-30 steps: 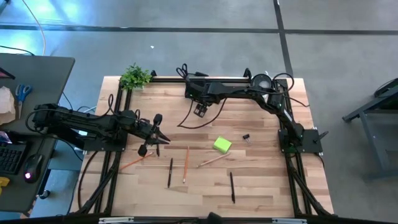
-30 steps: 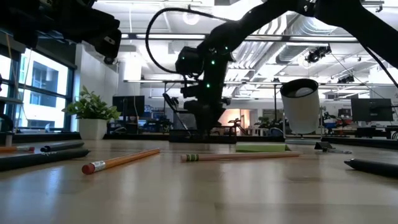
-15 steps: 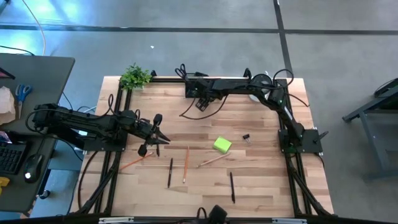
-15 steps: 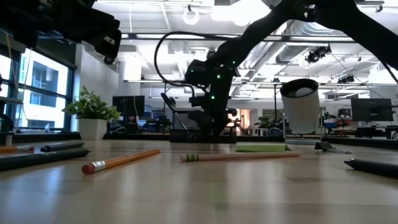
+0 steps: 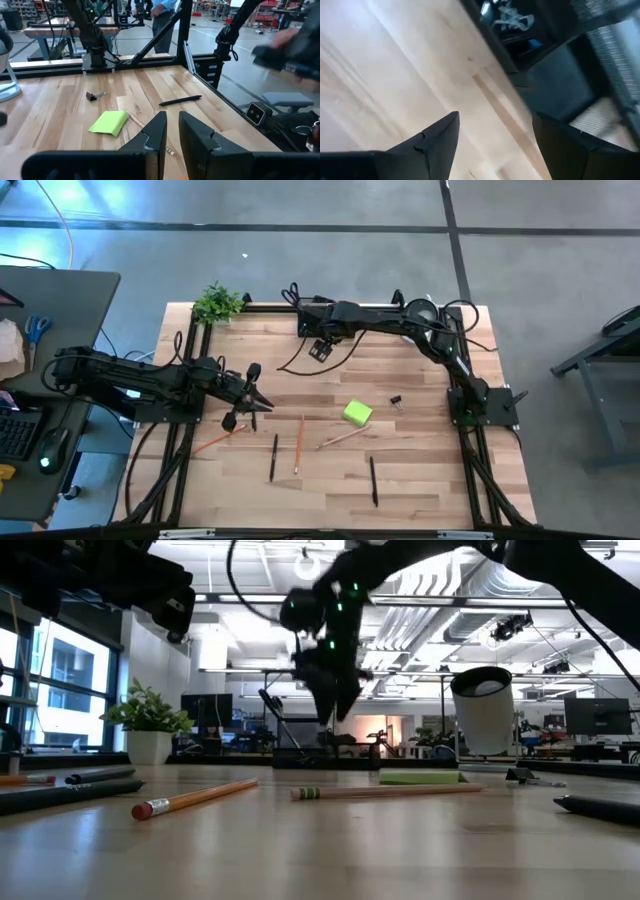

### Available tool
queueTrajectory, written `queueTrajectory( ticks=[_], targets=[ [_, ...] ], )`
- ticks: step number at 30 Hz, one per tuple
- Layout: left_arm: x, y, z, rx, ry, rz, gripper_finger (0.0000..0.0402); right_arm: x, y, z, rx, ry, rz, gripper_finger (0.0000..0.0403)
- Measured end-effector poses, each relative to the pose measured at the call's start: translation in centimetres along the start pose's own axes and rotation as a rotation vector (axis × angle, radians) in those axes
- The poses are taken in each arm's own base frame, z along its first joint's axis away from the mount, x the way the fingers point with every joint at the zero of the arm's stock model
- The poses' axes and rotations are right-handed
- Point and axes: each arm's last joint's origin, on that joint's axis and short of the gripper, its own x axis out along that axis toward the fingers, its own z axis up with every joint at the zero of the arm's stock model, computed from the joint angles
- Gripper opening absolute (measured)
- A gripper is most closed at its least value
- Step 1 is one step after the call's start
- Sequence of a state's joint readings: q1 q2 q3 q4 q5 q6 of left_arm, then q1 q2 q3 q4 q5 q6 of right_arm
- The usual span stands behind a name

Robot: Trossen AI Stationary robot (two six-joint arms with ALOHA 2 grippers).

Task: Pick and place office supplies into organizer
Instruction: Put the black binder clip into the black desk organizer

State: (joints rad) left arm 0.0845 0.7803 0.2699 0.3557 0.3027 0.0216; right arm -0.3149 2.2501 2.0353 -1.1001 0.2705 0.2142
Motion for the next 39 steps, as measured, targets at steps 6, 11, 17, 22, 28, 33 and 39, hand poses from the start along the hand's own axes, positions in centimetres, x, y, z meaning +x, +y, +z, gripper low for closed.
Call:
queueTrajectory(
  ticks=[6, 11, 17, 22, 28, 33, 39],
  targets=[
    [0.0, 0.0, -0.2, -0.009, 0.021, 0.000, 0.0040, -4.7, 2.2, -0.3, -0.028, 0.011, -0.004, 0.0247],
    [0.0, 0.0, -0.3, -0.036, 0.032, 0.000, 0.0040, -6.2, 4.4, -2.6, -0.115, 0.133, -0.078, 0.0247],
    [0.0, 0.0, -0.6, -0.064, 0.060, 0.000, 0.0040, -5.9, 7.0, -5.7, -0.179, 0.263, -0.114, 0.0247],
    [0.0, 0.0, -0.7, -0.077, 0.065, 0.000, 0.0040, -6.2, 7.7, -8.5, -0.197, 0.300, -0.183, 0.0247],
    [0.0, 0.0, -0.7, -0.080, 0.072, 0.000, 0.0040, -7.6, 6.2, -13.1, -0.072, 0.315, -0.243, 0.0247],
    [0.0, 0.0, -0.7, -0.081, 0.070, 0.001, 0.0040, -8.3, 4.9, -17.0, 0.150, 0.203, -0.132, 0.0247],
    [0.0, 0.0, -0.7, -0.081, 0.066, 0.000, 0.0040, -7.0, 3.6, -21.3, 0.426, 0.221, 0.007, 0.0247]
  ],
)
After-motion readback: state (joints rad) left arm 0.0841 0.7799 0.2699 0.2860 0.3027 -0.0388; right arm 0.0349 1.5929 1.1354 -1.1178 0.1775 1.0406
